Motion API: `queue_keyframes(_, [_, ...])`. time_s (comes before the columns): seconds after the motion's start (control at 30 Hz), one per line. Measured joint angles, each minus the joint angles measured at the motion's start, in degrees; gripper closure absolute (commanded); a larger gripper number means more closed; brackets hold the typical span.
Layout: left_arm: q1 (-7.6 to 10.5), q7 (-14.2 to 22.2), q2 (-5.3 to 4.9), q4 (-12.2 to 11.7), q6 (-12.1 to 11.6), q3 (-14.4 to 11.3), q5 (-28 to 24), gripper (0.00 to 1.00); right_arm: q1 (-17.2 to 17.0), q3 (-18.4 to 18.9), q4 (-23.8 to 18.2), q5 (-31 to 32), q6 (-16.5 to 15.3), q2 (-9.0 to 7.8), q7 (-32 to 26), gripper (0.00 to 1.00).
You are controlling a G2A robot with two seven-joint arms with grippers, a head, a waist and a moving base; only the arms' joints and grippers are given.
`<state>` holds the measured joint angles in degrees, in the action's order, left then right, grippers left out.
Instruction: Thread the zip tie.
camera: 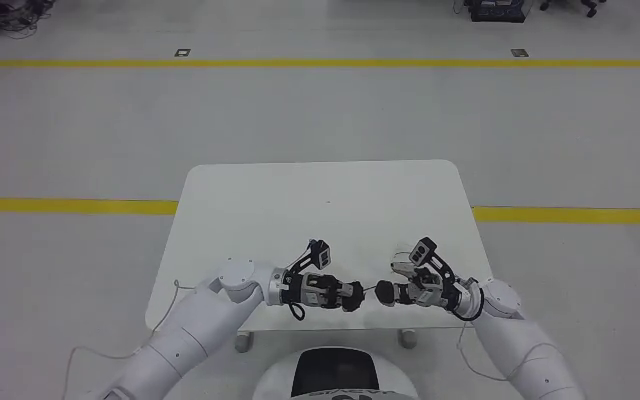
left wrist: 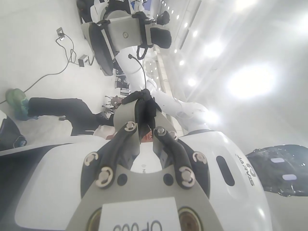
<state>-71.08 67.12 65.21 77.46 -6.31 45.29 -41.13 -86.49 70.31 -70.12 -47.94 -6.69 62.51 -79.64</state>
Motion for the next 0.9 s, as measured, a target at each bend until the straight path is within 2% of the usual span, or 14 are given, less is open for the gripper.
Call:
queue_keyframes(0.2, [-0.11, 0.3, -0.16, -0.2, -0.5, 0.1, -0.9, 1.00, 0.4, -1.2, 0.6, -0.9, -0.9, -0.68, 0.0, 0.65])
queue_keyframes(0.53, [-0.05, 0.7, -0.31, -0.6, -0.7, -0.4, -1.5, 1.00, 0.8, -2.7, 1.3, -2.6, -2.4, -1.69, 0.0, 0.80])
queue_keyframes(0.63, [-0.10, 0.7, -0.36, -0.6, -0.8, -0.5, -1.6, 1.00, 0.7, -3.2, 1.2, -3.0, -3.0, -1.99, 0.0, 0.80])
queue_keyframes(0.83, [-0.11, 0.6, -0.47, -0.4, -0.8, -0.8, -1.5, 1.00, 0.7, -4.0, 0.9, -3.8, -3.7, -2.60, 0.0, 0.87])
queue_keyframes(0.9, [-0.10, 0.5, -0.50, -0.4, -0.8, -0.9, -1.5, 1.00, 0.6, -4.3, 0.8, -4.0, -4.1, -2.81, 0.0, 0.93])
